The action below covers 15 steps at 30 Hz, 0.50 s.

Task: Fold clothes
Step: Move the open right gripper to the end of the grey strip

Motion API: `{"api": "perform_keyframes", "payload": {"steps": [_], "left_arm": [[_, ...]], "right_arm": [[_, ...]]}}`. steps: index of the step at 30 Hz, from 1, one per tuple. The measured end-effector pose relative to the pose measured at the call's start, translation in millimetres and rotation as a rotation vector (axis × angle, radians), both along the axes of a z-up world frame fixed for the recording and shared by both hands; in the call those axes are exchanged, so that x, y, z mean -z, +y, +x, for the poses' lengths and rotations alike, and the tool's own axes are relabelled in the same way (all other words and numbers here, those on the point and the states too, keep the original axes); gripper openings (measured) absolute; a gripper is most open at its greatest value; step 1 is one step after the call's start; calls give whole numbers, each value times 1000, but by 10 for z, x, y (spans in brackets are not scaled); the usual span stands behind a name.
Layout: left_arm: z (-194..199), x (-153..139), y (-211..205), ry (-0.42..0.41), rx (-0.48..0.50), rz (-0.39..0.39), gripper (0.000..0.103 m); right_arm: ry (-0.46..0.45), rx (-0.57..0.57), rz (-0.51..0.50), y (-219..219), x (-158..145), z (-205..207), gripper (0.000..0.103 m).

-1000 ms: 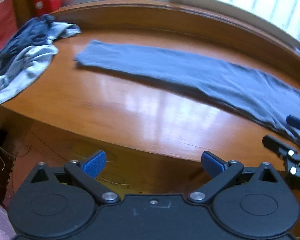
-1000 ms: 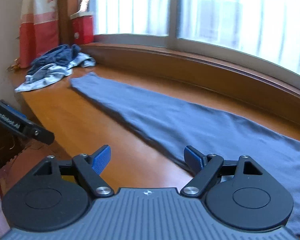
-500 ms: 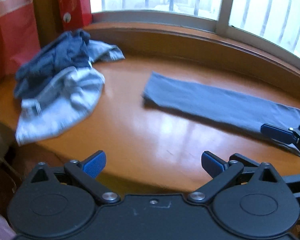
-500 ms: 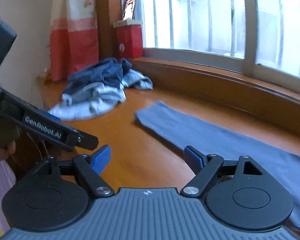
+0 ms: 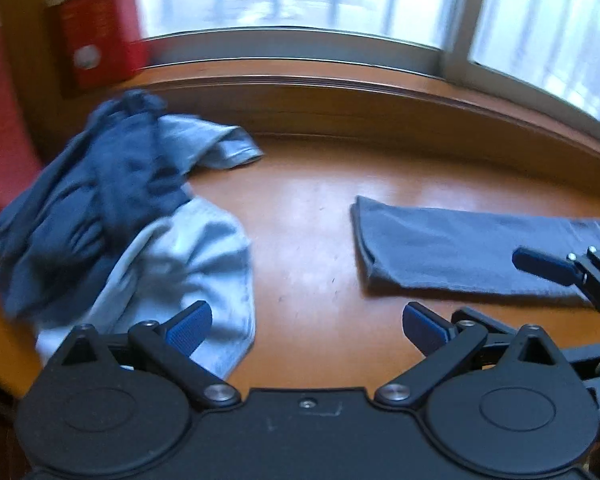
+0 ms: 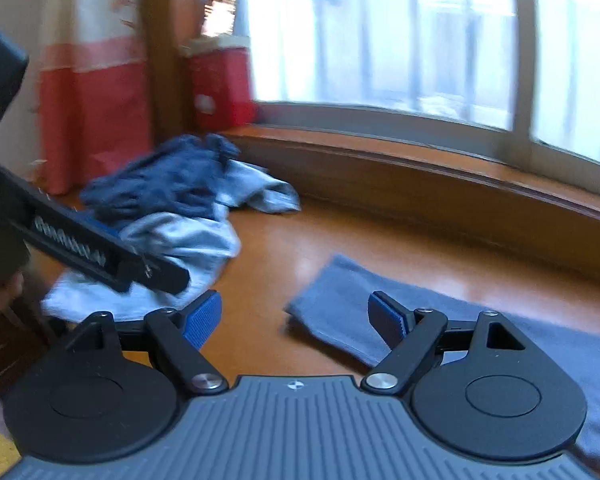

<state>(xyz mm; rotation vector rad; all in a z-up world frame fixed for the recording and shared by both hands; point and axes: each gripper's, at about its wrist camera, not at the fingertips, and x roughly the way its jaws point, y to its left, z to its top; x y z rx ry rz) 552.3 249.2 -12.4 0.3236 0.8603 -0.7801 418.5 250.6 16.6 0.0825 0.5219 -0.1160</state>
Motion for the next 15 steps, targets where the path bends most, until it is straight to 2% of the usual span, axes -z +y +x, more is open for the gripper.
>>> {"api": "perform_keyframes", "payload": {"steps": [5,8,15], "left_arm": [[477,91,-107,38,237,19,102],[644,85,-138,21,367,15,102],[962,55,-166,19,520,-23,102]], "right_arm": [[73,261,9,231,134,61,83],[87,382,-3,438,122,100,83],[117,531,-104,820,133,331,83]]}}
